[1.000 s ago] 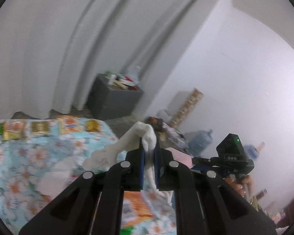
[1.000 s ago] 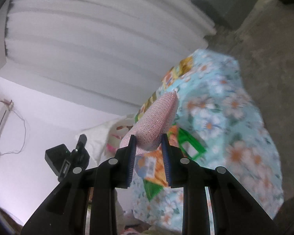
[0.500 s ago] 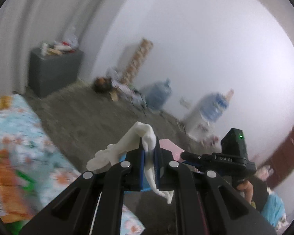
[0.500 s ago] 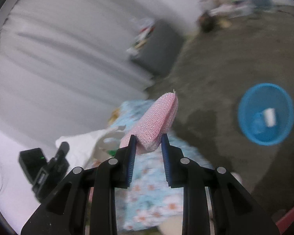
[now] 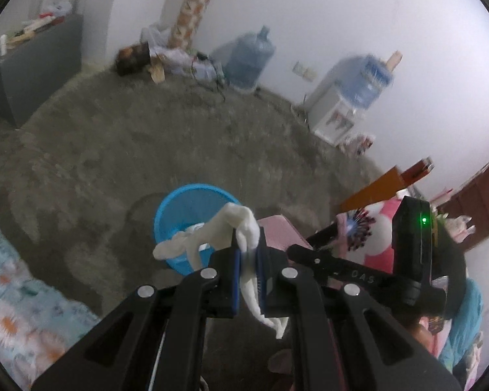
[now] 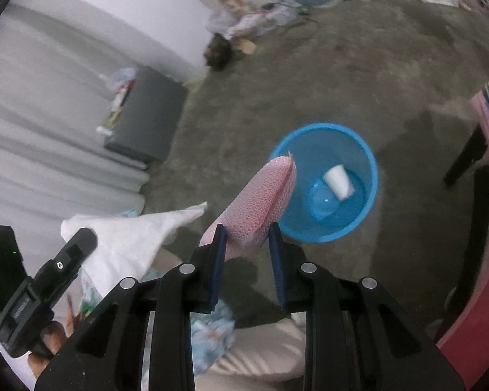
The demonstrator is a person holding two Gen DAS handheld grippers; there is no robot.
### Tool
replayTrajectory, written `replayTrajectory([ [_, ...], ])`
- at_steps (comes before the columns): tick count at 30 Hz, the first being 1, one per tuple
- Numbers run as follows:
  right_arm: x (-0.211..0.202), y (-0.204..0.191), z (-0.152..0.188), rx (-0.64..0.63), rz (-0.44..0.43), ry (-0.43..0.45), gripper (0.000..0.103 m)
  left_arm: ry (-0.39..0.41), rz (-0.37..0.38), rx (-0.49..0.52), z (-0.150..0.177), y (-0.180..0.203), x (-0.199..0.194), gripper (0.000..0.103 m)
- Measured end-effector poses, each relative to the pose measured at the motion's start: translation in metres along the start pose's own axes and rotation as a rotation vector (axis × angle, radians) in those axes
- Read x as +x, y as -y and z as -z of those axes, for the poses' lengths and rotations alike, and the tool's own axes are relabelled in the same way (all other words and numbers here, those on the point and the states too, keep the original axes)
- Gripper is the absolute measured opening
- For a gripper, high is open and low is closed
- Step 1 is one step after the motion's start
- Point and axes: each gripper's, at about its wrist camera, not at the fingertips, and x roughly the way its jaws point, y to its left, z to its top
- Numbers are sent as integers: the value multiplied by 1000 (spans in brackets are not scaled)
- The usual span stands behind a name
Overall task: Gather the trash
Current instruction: 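Carry the tissue and sponge over the blue wastebasket and open both tools, then move both tools back to the trash pile on the bed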
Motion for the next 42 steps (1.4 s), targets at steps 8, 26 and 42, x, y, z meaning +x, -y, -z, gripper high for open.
replayTrajectory([
  [8, 39, 39, -21, 47, 71, 13, 46, -118, -42, 5, -22, -1, 83, 42],
  [26, -20, 9, 18, -116, 205, 107, 70, 69, -30, 3, 4, 6, -7, 80],
  [42, -78, -136, 101, -585, 406, 372, 95, 353, -112, -85, 78, -31, -203, 91],
])
